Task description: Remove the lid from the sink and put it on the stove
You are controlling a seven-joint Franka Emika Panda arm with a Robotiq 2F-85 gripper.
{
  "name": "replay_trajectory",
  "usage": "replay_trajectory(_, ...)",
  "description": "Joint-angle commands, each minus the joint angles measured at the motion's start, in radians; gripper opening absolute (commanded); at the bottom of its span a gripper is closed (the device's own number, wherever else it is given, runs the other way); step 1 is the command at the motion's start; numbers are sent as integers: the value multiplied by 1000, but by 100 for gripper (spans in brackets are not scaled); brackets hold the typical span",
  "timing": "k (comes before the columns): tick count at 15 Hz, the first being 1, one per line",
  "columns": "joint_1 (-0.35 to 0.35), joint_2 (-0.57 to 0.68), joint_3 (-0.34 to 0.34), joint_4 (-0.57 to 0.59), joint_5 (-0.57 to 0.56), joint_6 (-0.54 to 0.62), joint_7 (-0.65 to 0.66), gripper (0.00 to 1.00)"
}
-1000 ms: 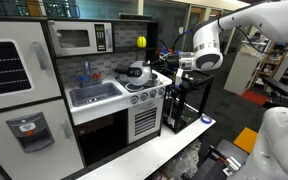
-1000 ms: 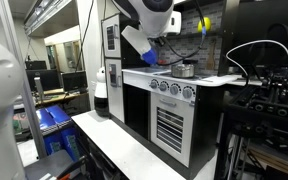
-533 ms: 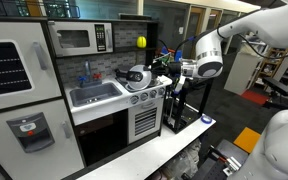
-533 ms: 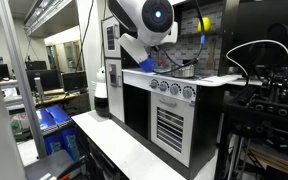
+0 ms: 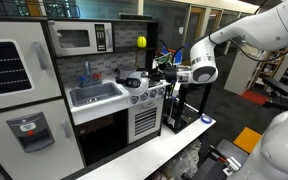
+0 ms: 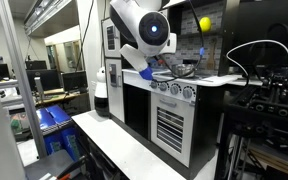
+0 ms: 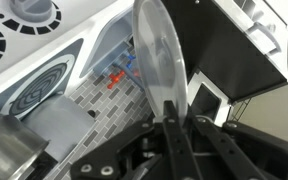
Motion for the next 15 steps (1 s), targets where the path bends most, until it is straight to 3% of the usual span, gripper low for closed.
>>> replay_trajectory(1,-42,81,21,42,76,9,-78,2)
replay_trajectory(9,-37,221,20,133,238,23,-186,2)
replay_trajectory(15,-12,292,33,209,297,61,-239,2)
